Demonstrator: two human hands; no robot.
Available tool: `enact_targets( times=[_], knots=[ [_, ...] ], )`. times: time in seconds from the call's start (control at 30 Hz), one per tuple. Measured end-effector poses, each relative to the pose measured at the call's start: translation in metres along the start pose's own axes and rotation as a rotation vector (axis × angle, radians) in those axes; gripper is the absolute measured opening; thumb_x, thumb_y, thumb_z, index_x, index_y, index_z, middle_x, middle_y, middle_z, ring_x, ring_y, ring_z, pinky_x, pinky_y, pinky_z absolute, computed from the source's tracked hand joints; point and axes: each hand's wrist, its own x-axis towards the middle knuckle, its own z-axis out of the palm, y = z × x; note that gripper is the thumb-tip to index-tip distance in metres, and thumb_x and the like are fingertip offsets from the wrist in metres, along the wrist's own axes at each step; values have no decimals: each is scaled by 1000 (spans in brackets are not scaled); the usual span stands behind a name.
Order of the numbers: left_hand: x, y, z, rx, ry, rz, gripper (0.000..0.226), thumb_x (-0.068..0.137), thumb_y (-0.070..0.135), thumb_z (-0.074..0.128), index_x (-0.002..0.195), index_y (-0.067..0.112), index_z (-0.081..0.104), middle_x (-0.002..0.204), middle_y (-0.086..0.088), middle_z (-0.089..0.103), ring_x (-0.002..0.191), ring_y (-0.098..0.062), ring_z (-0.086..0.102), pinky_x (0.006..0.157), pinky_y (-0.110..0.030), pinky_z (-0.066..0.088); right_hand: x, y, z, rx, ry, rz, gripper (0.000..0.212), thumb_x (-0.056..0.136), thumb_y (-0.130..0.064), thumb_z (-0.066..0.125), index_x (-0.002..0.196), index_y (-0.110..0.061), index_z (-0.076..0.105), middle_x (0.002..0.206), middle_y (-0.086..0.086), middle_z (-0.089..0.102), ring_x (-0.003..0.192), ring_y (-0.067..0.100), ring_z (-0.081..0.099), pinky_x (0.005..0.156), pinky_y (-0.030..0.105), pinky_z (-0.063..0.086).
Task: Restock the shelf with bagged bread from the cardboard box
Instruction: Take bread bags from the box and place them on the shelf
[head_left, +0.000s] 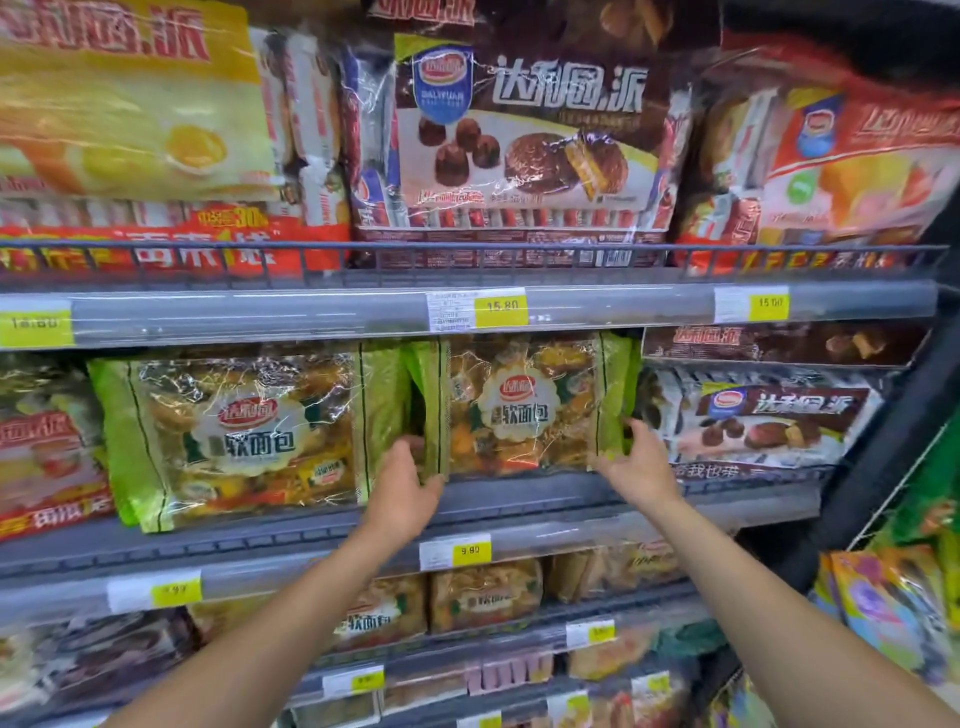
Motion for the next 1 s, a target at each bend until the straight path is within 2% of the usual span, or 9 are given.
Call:
enact_targets(
  times=[0.07, 0.13, 0.2, 0.27, 0.33, 0.4, 0.6, 0.83, 1.0],
  knots=[
    [-2, -2, 3, 38, -59, 42, 17, 96, 11, 59, 110, 20, 55, 110, -2, 62, 95, -20, 61, 81, -31, 51, -6, 4, 2, -132, 59, -83, 45, 86, -30, 71, 125, -18, 51, 125, 5, 54, 101, 24, 64, 94, 46, 53],
    [2, 0, 5, 114, -185, 61, 18, 99, 14, 53, 103, 27, 64, 103, 2, 70, 85, -21, 66, 77, -34, 54, -9, 2, 5, -259, 6, -157, 7, 91, -30, 63, 94, -26, 59, 100, -1, 65, 84, 18, 64, 83, 43, 56],
    [10, 5, 7, 217, -302, 67, 24, 100, 17, 50, 113, 26, 69, 116, 4, 70, 101, -22, 68, 88, -32, 53, -8, -3, 9, -377, -112, -190, 12, 93, -35, 56, 85, -32, 63, 91, -7, 70, 85, 16, 66, 83, 40, 57],
    [19, 11, 10, 288, -358, 55, 31, 101, 19, 49, 127, 23, 65, 129, 3, 66, 115, -21, 63, 96, -27, 47, -2, -6, 12, -430, -203, -187, 18, 96, -39, 54, 102, -30, 68, 105, -6, 72, 96, 19, 66, 90, 40, 55],
    [29, 13, 12, 307, -374, 22, 36, 100, 18, 47, 132, 22, 62, 132, -1, 65, 117, -22, 62, 98, -27, 46, 8, -6, 15, -449, -249, -184, 33, 97, -40, 55, 122, -21, 65, 120, -1, 68, 108, 22, 64, 97, 39, 51],
    [38, 14, 13, 337, -380, 3, 36, 100, 19, 47, 133, 21, 62, 131, -4, 66, 116, -25, 62, 99, -29, 47, 17, -7, 17, -459, -268, -182, 39, 97, -41, 55, 127, -17, 62, 124, 2, 67, 112, 23, 62, 99, 38, 50],
    [62, 12, 19, 411, -384, -27, 39, 103, 35, 44, 134, 17, 60, 136, -12, 61, 122, -30, 58, 99, -31, 46, 48, -6, 26, -498, -317, -146, 36, 97, -45, 54, 118, -17, 62, 113, 9, 66, 104, 29, 62, 89, 36, 51],
    [83, 21, 25, 407, -330, -42, 35, 100, 5, 42, 126, 13, 64, 134, -10, 61, 117, -27, 59, 84, -25, 42, 77, -9, 37, -502, -297, -168, 19, 90, -39, 62, 101, -25, 55, 114, 8, 61, 99, 29, 59, 84, 36, 51],
    [84, 22, 27, 420, -330, -48, 37, 98, 1, 43, 126, 13, 64, 130, -10, 63, 116, -27, 61, 95, -32, 49, 83, -7, 41, -513, -281, -172, 17, 88, -38, 63, 98, -25, 56, 108, 5, 60, 97, 28, 59, 82, 35, 50]
  ],
)
